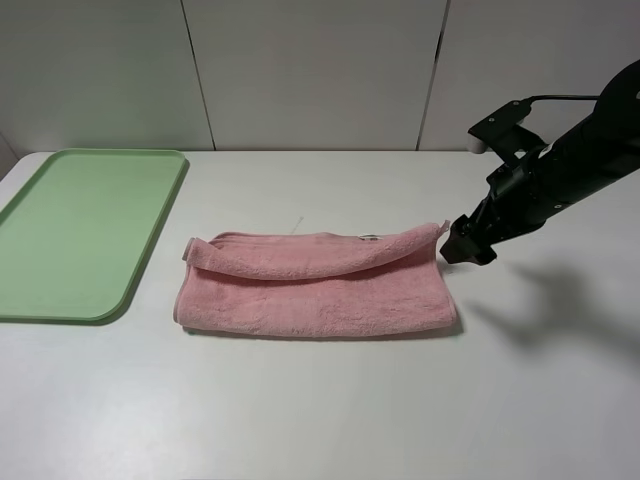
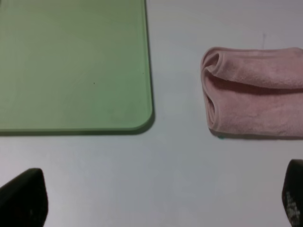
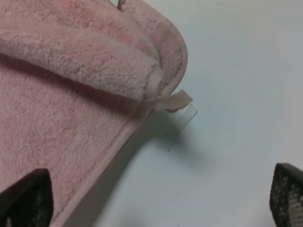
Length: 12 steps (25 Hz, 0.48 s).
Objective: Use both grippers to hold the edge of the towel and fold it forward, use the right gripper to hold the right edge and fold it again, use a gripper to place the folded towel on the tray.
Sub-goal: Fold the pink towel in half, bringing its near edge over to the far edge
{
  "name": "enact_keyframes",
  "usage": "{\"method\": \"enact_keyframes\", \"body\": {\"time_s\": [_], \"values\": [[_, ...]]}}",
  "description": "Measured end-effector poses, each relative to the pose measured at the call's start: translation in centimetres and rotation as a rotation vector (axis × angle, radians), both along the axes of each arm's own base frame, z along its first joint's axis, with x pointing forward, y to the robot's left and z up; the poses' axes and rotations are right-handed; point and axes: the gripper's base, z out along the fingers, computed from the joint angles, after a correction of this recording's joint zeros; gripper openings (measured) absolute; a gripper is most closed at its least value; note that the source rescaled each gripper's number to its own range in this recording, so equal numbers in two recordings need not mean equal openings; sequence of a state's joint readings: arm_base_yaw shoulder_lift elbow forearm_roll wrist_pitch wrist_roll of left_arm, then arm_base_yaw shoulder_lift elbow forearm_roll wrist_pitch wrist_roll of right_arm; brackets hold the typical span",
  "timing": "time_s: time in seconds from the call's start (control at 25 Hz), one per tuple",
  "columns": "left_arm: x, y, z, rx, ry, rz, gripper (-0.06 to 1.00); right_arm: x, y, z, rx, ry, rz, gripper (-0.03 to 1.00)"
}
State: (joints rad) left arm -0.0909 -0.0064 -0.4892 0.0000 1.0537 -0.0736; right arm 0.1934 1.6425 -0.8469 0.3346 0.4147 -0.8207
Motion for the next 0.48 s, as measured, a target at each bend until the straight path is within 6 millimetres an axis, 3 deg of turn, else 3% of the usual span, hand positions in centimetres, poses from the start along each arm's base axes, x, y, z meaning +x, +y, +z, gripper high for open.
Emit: {"method": "enact_keyframes", "body": {"time_s": [0.36,0.48], "values": [[0.0,0.0,0.0,0.001,0.0,0.0,1.0,0.0,0.1,0.0,0.0,-0.004,0.003,1.0],[0.0,0.0,0.0,0.001,0.0,0.0,1.0,-0.2,1.4,0.1,-0.006,-0.027,0.054,1.0]]}}
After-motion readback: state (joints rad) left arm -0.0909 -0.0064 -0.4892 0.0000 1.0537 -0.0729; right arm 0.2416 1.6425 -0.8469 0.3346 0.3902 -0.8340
